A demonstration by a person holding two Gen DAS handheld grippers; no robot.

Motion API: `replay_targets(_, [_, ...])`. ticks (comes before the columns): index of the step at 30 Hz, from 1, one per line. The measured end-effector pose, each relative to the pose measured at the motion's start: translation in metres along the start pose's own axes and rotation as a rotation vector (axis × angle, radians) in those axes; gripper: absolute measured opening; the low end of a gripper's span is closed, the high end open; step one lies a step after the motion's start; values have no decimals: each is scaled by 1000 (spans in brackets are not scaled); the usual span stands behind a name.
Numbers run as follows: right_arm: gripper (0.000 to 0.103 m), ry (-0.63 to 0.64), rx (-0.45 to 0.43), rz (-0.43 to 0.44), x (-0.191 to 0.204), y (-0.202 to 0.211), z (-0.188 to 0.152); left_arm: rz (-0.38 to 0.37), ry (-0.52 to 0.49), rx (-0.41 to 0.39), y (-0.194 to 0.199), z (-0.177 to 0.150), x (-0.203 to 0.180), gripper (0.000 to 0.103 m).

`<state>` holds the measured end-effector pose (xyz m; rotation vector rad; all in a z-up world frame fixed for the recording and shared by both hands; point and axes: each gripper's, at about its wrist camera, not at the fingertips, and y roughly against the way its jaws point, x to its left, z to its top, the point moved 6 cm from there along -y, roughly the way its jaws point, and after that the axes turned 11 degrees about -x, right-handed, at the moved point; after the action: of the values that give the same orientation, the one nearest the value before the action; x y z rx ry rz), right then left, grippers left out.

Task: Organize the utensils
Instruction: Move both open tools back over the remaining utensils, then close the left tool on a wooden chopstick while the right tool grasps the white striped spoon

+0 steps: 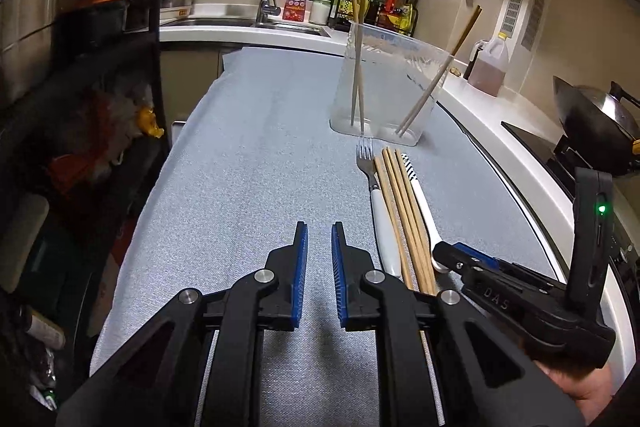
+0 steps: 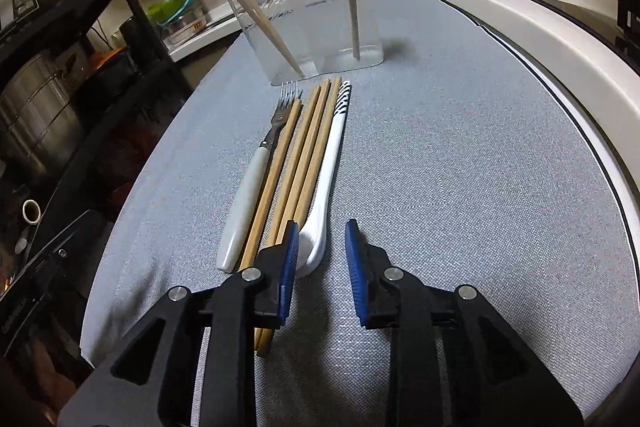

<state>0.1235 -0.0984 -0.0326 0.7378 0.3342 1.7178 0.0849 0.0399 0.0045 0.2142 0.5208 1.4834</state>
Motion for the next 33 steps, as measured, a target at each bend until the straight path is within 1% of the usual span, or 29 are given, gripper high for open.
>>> replay_targets(2, [26, 4, 1, 2, 1, 0, 0, -22, 9, 10, -2, -3, -4, 12])
replay_targets(6, [17, 20, 1, 8, 4, 3, -3, -81, 7, 38, -6, -13, -19, 12])
replay_targets(7, [16, 17, -1, 4, 1, 4, -3, -92, 4, 43, -6, -16, -22, 12])
replay_targets(9, [11, 2, -1, -3, -5, 7, -3, -115, -4, 55, -8, -22, -30, 12])
replay_targets(11, [9, 4, -3, -15, -11, 12, -3, -138, -12, 69, -10, -28, -39, 12])
replay_targets(17, [9, 14, -17, -50, -30, 26, -4, -186, -20, 106, -14, -42, -59, 12])
replay_targets(21, [9, 21, -41, -101, -49, 38, -3, -207, -40, 122, -15, -49, -73, 12])
replay_targets(24, [9, 13, -47, -121, -61, 43, -4, -190, -74, 135, -19, -55, -80, 12])
replay_targets(26, [9, 14, -51, -130, -66, 47, -6, -163, -101, 170, -24, -62, -80, 14])
replay_targets(27, [9, 18, -52, -134, -67, 48, -7, -160, -107, 168, -24, -62, -80, 14])
replay_targets(30, [9, 33, -58, -148, -70, 51, -9, -106, -165, 162, -20, -61, -79, 14])
replay_targets(33, [12, 33, -55, -138, -68, 50, -9, -68, -177, 158, -17, -58, -70, 14])
